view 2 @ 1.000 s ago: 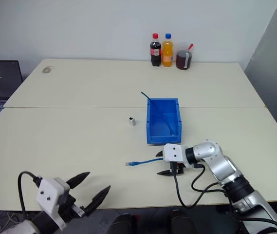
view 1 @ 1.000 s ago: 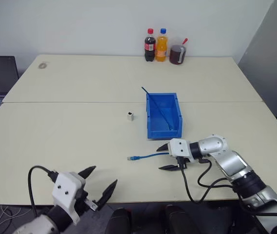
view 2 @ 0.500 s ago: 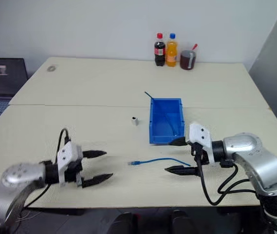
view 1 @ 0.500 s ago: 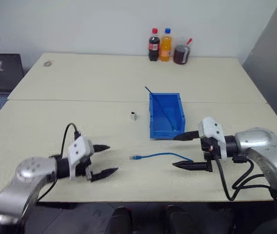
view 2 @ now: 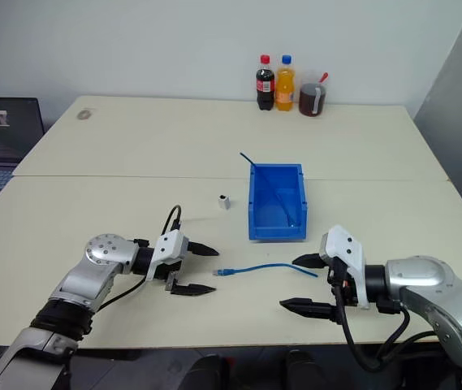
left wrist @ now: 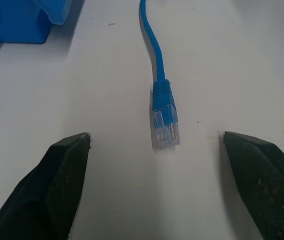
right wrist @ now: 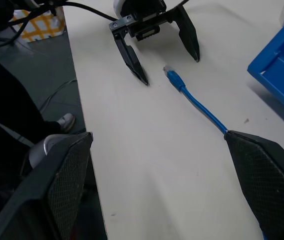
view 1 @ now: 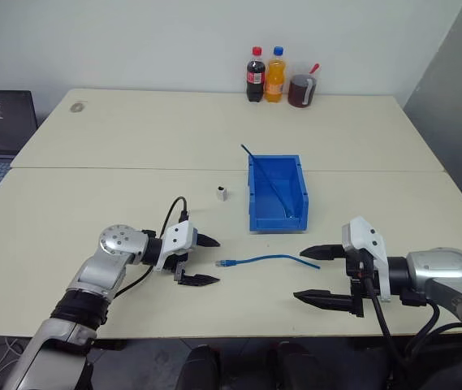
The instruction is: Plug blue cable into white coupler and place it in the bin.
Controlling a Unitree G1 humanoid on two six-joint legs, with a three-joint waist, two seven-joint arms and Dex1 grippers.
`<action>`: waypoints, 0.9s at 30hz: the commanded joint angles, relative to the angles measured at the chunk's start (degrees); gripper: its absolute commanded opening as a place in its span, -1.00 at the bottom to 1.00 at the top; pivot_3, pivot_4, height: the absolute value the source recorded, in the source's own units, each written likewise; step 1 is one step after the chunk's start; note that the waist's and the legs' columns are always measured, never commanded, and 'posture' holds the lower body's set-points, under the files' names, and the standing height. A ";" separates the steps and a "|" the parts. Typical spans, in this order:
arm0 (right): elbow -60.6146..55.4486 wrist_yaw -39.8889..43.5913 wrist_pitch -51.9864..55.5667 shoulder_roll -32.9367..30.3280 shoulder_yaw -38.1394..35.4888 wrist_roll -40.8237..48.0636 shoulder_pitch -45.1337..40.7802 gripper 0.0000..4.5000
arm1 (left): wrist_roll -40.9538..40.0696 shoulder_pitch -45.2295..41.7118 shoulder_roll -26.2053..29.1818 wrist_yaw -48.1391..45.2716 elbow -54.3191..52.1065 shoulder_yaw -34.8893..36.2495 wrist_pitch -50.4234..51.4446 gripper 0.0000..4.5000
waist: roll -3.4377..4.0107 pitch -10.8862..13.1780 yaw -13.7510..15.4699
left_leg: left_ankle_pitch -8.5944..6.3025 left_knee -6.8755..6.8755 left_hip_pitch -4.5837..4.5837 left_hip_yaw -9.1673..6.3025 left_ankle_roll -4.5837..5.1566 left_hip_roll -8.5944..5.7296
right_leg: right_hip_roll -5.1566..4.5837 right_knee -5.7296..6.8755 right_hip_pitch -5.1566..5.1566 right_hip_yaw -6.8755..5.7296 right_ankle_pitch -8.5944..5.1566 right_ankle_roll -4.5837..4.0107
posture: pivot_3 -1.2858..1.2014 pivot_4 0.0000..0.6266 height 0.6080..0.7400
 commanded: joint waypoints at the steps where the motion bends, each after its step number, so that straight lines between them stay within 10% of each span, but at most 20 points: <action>1: -2.41 -2.64 0.22 -0.43 -2.50 2.22 0.34 1.00 | 1.97 0.14 -0.48 -3.44 3.21 -2.41 -1.79 0.48 | 0.00 -0.01 -0.06 | 0.00 0.00 0.00 0.03 0.00 0.01 | -0.02 -0.01 0.00 0.02 0.01 0.01 | 0.03 -0.52 1.00; 14: -2.81 -5.61 -1.00 -1.65 -3.06 4.47 2.14 1.00 | 3.53 -2.13 -2.91 -5.03 8.08 -3.66 -3.34 -0.87 | 0.01 -0.08 0.01 | 0.00 0.03 -0.01 0.00 0.00 -0.22 | -0.04 -0.03 0.03 0.03 0.02 0.05 | 0.03 -0.52 1.00; 21: -2.52 -6.55 -1.36 -1.33 -2.49 4.72 2.38 1.00 | 2.92 -0.68 -1.93 -4.43 5.96 -2.93 -1.31 -0.93 | 0.04 -0.19 -0.08 | 0.00 0.02 0.00 0.00 0.01 -0.20 | -0.03 -0.03 0.03 0.03 0.02 0.05 | 0.03 -0.52 1.00; 27: -2.09 -12.58 4.59 3.10 -6.54 14.37 3.57 1.00 | -9.36 2.06 0.50 0.21 -12.99 4.38 24.14 -0.93 | 0.03 -0.16 -0.21 | 0.00 0.02 -0.04 -0.04 0.01 0.16 | -0.01 -0.02 0.00 0.05 0.02 0.05 | 0.03 -0.52 1.00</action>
